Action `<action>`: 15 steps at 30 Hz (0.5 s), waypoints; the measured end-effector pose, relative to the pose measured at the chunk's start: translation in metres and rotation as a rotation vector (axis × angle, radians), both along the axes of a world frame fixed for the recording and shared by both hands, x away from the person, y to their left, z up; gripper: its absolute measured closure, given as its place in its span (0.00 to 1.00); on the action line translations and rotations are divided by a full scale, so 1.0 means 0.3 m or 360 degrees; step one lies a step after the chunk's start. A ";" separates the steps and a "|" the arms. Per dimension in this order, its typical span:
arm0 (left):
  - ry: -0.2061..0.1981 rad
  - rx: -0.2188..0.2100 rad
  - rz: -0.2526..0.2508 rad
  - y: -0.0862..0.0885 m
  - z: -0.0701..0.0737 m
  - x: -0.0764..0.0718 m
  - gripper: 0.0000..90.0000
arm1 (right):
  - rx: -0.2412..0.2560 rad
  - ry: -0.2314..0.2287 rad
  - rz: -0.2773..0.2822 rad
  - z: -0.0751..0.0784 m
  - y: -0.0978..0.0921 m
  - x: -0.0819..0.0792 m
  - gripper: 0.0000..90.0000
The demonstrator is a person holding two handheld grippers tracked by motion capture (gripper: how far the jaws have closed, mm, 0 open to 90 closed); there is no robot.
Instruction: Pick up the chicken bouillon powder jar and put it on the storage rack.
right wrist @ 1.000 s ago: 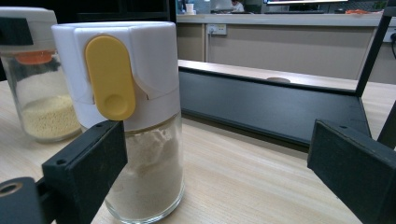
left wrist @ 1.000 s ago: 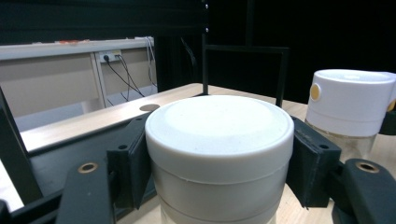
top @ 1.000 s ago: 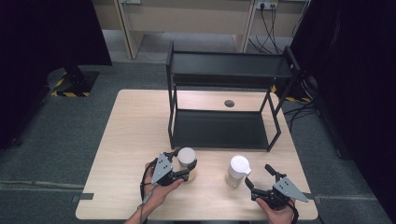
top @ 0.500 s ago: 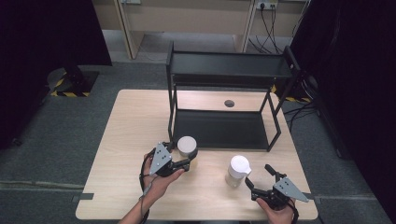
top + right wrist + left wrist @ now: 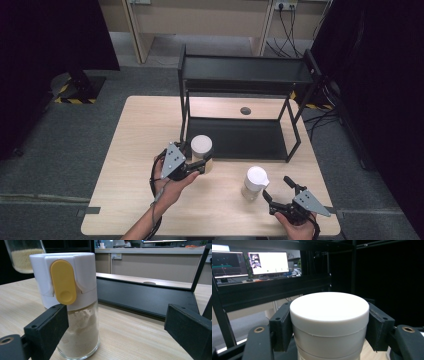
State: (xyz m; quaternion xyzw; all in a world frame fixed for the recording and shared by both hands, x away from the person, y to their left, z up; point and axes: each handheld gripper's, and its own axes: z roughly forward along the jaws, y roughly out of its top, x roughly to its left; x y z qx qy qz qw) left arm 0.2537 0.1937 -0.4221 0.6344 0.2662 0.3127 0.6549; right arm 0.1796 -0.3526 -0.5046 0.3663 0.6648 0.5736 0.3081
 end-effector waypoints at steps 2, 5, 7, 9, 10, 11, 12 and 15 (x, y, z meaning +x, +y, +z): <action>-0.0007 -0.0002 0.0011 -0.005 0.017 0.003 0.37 | 0.0002 0.0002 -0.0002 0.000 0.000 0.000 0.06; -0.0016 -0.0005 0.0026 -0.013 0.040 0.010 0.37 | 0.0004 0.0002 -0.0001 0.000 0.000 0.000 0.06; -0.0021 -0.0006 0.0039 -0.017 0.054 0.015 0.37 | 0.0003 0.0001 -0.0001 0.000 0.000 0.000 0.06; -0.0027 -0.0012 0.0049 -0.023 0.066 0.020 0.37 | 0.0003 0.0001 0.0000 0.000 0.000 0.000 0.06; -0.0032 -0.0010 0.0052 -0.025 0.073 0.022 0.37 | 0.0004 0.0002 0.0000 0.000 0.000 0.000 0.06; -0.0036 -0.0010 0.0055 -0.027 0.079 0.025 0.37 | 0.0004 0.0001 0.0000 0.000 -0.001 0.000 0.06; -0.0039 -0.0009 0.0059 -0.029 0.085 0.027 0.37 | 0.0005 0.0003 0.0000 0.000 -0.001 0.000 0.06; -0.0049 -0.0011 0.0069 -0.033 0.101 0.032 0.37 | 0.0003 0.0001 -0.0001 0.000 0.000 0.000 0.06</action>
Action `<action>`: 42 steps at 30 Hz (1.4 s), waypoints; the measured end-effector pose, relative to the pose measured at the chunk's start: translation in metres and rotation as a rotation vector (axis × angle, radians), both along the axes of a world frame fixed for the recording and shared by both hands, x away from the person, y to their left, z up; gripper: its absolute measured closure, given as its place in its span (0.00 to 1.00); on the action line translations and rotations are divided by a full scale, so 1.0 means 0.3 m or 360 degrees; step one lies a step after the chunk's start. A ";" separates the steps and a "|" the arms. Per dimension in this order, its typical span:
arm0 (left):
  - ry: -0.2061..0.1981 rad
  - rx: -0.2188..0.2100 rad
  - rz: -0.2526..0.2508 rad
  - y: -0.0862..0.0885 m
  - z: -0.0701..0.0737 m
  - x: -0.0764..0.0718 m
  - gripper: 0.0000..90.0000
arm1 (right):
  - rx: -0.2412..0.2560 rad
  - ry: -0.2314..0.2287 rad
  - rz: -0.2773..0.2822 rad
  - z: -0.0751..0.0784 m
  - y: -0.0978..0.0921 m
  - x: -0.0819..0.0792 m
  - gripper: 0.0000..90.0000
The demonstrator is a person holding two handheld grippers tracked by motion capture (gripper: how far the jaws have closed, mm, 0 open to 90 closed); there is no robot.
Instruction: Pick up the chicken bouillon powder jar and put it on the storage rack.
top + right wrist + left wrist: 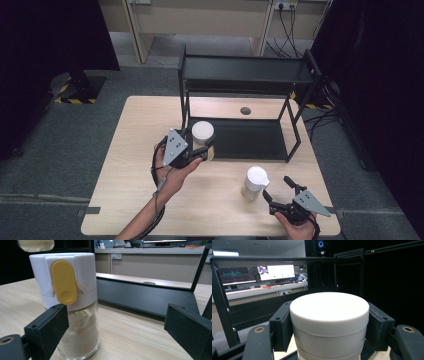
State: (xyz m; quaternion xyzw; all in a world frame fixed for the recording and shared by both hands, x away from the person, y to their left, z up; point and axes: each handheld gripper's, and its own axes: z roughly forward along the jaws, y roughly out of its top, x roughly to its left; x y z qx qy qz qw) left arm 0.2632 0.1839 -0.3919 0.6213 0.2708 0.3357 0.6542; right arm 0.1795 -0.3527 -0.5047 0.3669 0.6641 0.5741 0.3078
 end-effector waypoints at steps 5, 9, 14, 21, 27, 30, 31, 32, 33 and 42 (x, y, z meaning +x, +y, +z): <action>-0.0011 0.0000 0.0014 -0.004 0.030 0.009 0.37 | 0.0003 0.0001 -0.0001 0.000 0.000 0.000 0.06; -0.0017 0.0001 0.0029 -0.013 0.062 0.018 0.37 | 0.0002 0.0001 -0.0001 0.000 0.000 0.000 0.06; -0.0030 -0.0012 0.0059 -0.032 0.107 0.027 0.37 | 0.0003 0.0001 0.0000 0.000 0.000 0.000 0.06; -0.0037 -0.0022 0.0065 -0.048 0.141 0.038 0.37 | 0.0004 0.0001 0.0001 0.000 0.000 0.000 0.07; -0.0036 -0.0025 0.0072 -0.056 0.176 0.052 0.37 | 0.0005 0.0002 0.0001 0.000 -0.001 0.000 0.07; -0.0039 -0.0033 0.0080 -0.058 0.194 0.058 0.37 | 0.0006 -0.0001 0.0001 -0.001 -0.001 -0.001 0.07; -0.0041 -0.0032 0.0082 -0.057 0.201 0.061 0.37 | 0.0006 -0.0001 0.0001 -0.001 -0.001 -0.001 0.07; -0.0042 -0.0033 0.0085 -0.057 0.207 0.062 0.37 | 0.0008 -0.0001 0.0002 -0.002 -0.002 0.000 0.07; -0.0044 -0.0034 0.0089 -0.057 0.214 0.063 0.37 | 0.0010 -0.0001 0.0002 -0.002 -0.003 0.000 0.07; -0.0062 -0.0065 0.0119 -0.056 0.269 0.074 0.37 | 0.0016 -0.0001 0.0001 -0.003 -0.004 -0.001 0.07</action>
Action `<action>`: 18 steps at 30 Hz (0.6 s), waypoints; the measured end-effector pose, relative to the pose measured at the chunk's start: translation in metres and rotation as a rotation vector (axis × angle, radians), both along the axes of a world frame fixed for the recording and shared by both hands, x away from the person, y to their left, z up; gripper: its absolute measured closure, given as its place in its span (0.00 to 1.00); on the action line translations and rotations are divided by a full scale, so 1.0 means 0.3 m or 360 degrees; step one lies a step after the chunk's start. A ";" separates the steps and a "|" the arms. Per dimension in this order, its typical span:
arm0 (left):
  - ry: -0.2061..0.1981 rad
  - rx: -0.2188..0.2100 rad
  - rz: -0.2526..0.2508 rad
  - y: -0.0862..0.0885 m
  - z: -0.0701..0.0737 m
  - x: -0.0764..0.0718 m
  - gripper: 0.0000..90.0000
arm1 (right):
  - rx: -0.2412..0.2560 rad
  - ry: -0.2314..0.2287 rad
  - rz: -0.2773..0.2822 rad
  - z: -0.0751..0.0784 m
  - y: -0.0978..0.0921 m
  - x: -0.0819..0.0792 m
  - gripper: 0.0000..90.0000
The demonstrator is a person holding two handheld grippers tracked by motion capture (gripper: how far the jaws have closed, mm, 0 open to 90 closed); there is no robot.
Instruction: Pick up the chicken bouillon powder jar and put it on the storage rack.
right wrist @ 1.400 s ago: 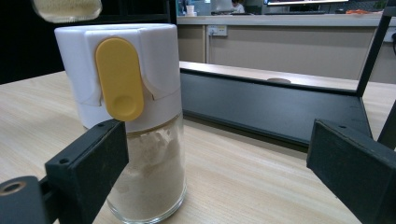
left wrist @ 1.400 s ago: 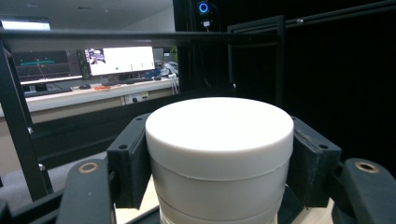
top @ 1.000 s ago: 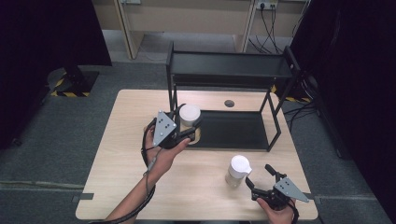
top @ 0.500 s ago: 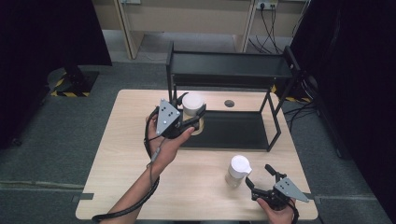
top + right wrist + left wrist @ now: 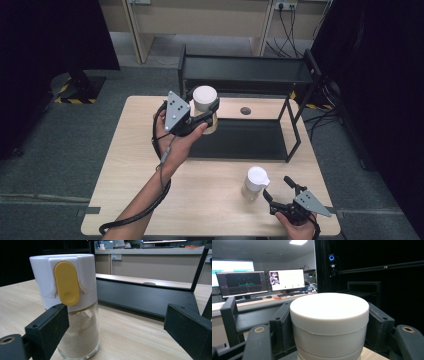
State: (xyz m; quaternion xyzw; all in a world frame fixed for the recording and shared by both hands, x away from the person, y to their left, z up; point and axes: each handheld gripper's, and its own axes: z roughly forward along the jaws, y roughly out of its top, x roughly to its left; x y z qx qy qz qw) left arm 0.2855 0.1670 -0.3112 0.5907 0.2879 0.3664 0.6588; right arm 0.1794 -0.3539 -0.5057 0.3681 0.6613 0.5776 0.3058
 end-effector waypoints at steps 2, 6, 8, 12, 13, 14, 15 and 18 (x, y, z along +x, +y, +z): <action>-0.0003 0.0002 0.0006 0.001 0.013 0.002 0.37 | 0.0000 0.0000 0.0000 0.000 0.000 0.000 0.07; -0.0009 -0.0004 0.0015 0.001 0.034 0.010 0.37 | 0.0000 -0.0001 0.0000 0.000 0.000 0.000 0.07; -0.0011 -0.0009 0.0021 0.000 0.044 0.014 0.37 | 0.0000 -0.0001 0.0000 0.000 0.000 0.000 0.07; -0.0018 -0.0015 0.0029 0.000 0.063 0.022 0.37 | 0.0001 0.0000 0.0001 0.000 0.000 0.000 0.07; -0.0019 -0.0017 0.0031 0.000 0.068 0.023 0.37 | -0.0002 -0.0001 0.0001 0.000 0.000 0.000 0.07; -0.0020 -0.0017 0.0031 0.000 0.073 0.024 0.37 | -0.0002 -0.0001 0.0001 0.000 0.000 0.000 0.07; -0.0021 -0.0022 0.0032 0.001 0.078 0.026 0.37 | -0.0001 -0.0001 0.0001 0.000 0.000 0.000 0.07; -0.0031 -0.0037 0.0034 0.002 0.087 0.030 0.37 | -0.0001 -0.0001 0.0000 0.000 0.000 0.000 0.07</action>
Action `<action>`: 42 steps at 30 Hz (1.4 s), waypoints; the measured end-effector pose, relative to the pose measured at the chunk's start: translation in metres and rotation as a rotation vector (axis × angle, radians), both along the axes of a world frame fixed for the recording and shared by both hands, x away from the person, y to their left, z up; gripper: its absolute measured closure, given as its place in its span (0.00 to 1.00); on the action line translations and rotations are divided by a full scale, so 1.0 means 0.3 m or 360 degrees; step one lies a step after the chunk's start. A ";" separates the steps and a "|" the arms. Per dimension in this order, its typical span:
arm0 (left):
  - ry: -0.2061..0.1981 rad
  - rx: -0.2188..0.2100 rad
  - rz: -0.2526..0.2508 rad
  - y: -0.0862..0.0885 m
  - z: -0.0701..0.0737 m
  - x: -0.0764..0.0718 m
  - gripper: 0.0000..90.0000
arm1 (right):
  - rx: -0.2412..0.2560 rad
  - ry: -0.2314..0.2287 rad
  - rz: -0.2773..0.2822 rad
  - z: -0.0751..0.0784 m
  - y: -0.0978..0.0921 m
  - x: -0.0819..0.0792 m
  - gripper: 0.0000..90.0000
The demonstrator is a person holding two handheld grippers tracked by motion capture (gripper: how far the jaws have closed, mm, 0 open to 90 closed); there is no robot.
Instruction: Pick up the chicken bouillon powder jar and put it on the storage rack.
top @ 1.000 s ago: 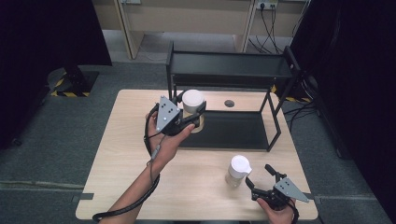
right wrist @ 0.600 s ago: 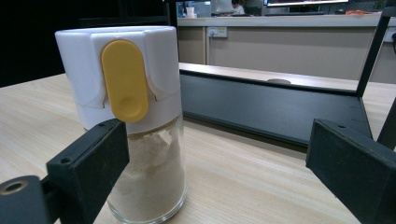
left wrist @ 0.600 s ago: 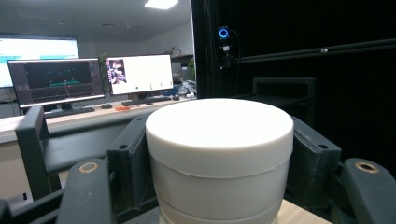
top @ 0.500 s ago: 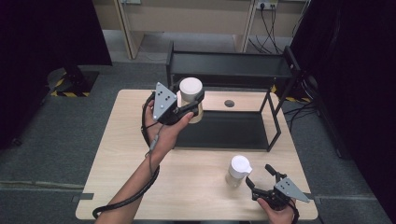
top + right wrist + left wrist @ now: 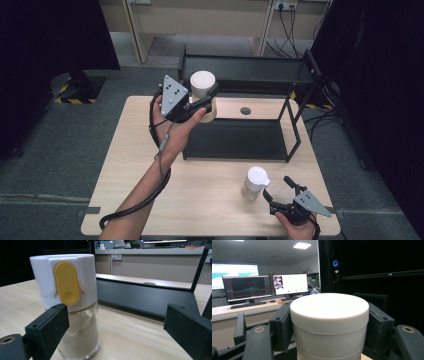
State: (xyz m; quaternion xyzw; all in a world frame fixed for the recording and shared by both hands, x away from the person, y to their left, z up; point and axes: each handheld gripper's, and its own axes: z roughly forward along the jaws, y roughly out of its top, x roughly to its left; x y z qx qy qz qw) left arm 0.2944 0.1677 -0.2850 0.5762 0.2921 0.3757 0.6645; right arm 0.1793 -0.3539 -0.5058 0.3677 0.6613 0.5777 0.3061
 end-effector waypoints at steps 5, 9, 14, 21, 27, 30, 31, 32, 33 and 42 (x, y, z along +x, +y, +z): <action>-0.0006 -0.0006 0.0006 0.001 0.020 0.009 0.37 | -0.0001 -0.0002 0.0000 0.000 0.000 0.000 0.07; -0.0007 -0.0003 0.0017 -0.001 0.042 0.015 0.37 | -0.0001 -0.0003 -0.0002 -0.001 0.001 0.000 0.07; 0.0001 -0.0005 0.0033 -0.003 0.073 0.026 0.37 | 0.0004 -0.0002 -0.0004 -0.001 0.000 0.000 0.07; 0.0012 0.0000 0.0053 -0.007 0.111 0.041 0.37 | 0.0005 -0.0001 -0.0003 -0.001 -0.001 0.000 0.07; 0.0013 -0.0004 0.0066 -0.012 0.132 0.051 0.37 | 0.0007 -0.0001 -0.0002 -0.002 -0.001 0.000 0.07; 0.0009 -0.0012 0.0071 -0.013 0.143 0.055 0.37 | 0.0007 0.0000 -0.0001 -0.001 -0.001 0.000 0.07; 0.0010 -0.0017 0.0077 -0.011 0.151 0.058 0.37 | 0.0006 -0.0002 -0.0002 -0.002 -0.001 -0.001 0.07; 0.0010 -0.0017 0.0077 -0.011 0.151 0.058 0.37 | 0.0006 -0.0002 -0.0002 -0.002 -0.001 -0.001 0.07; 0.0009 -0.0019 0.0081 -0.011 0.155 0.059 0.37 | 0.0006 -0.0003 -0.0002 -0.002 -0.001 -0.001 0.07; 0.0014 -0.0022 0.0117 -0.008 0.194 0.076 0.37 | 0.0006 -0.0003 -0.0002 -0.002 -0.001 -0.001 0.07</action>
